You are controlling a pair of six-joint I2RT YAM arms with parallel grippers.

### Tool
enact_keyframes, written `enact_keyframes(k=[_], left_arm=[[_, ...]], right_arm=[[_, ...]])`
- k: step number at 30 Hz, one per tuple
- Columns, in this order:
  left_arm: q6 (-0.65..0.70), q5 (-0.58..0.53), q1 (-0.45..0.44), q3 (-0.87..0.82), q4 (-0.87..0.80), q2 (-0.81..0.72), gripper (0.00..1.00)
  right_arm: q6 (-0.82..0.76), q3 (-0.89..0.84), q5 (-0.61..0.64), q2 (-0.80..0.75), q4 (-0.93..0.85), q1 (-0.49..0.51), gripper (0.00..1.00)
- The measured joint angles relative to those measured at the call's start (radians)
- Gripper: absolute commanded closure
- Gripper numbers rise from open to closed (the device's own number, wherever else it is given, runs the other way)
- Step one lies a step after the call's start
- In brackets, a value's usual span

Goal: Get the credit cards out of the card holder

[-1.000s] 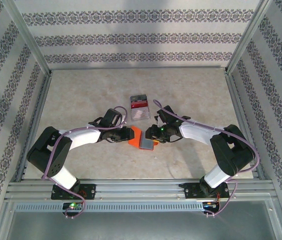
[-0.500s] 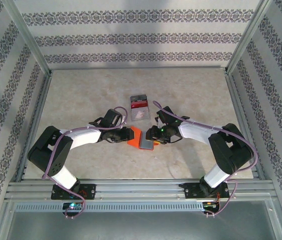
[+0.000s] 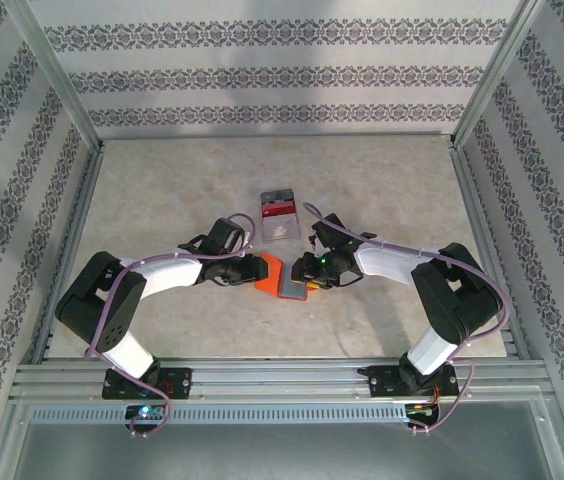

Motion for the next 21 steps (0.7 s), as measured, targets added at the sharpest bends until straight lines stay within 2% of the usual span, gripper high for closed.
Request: enact_keyframes(k=[14,21], left_arm=[[0.000,0.000,0.000,0.000,0.000,0.010,0.64],[0.000,0.000,0.000,-0.002,0.002,0.010,0.60]], right_arm=[[0.029,-0.019,-0.060,-0.014,0.100,0.000,0.58],[0.060,-0.038,-0.116,-0.043,0.178,-0.001,0.58]])
